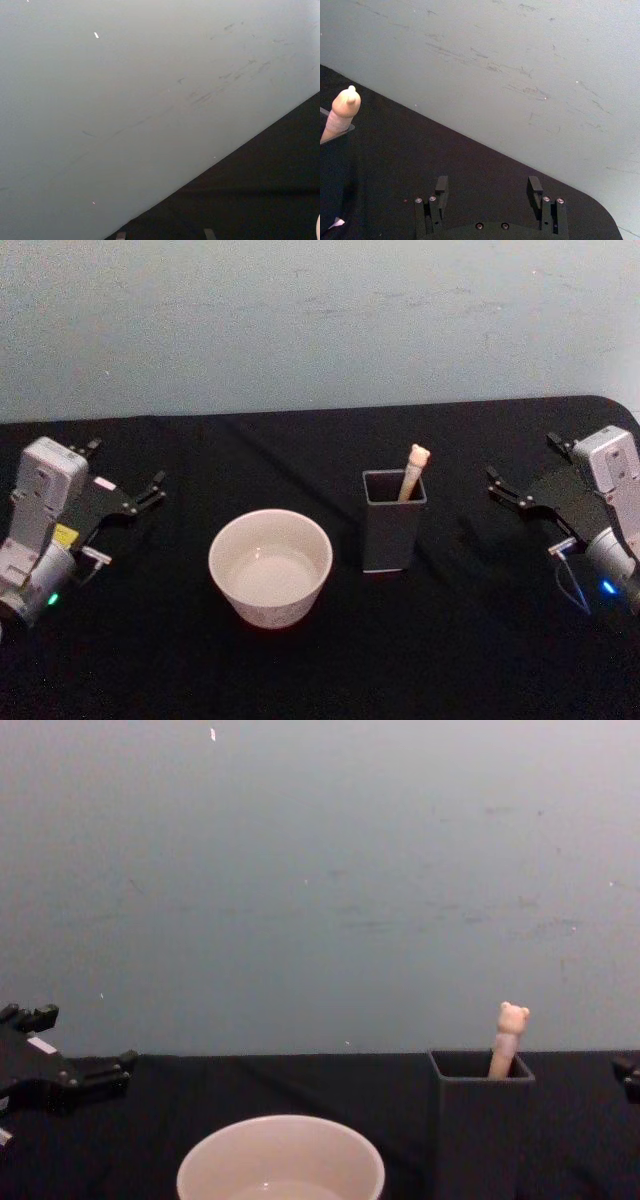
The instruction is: Pick up the stirring spoon with one hand, stir inside the cup, then place it back in its original position.
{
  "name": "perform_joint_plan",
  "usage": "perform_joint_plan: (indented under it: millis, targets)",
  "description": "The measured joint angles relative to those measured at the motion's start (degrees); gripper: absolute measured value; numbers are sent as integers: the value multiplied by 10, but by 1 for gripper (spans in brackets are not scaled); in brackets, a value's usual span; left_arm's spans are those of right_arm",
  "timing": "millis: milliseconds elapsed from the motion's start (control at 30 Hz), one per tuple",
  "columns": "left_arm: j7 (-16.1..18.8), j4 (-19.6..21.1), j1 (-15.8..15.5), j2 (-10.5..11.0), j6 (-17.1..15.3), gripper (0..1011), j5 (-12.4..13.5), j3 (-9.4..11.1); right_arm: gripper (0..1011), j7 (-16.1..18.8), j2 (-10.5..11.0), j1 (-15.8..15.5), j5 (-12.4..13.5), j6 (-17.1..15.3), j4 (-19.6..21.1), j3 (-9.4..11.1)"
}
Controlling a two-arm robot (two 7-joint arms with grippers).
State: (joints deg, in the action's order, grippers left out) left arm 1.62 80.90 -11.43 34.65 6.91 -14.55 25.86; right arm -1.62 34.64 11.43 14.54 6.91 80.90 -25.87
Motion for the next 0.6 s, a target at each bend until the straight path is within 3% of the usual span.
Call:
perform_joint_plan:
  millis: [600]
  targets:
    - [0, 0, 0, 0, 0, 1001, 0, 0, 1002, 0, 0, 0, 0, 0, 0, 0]
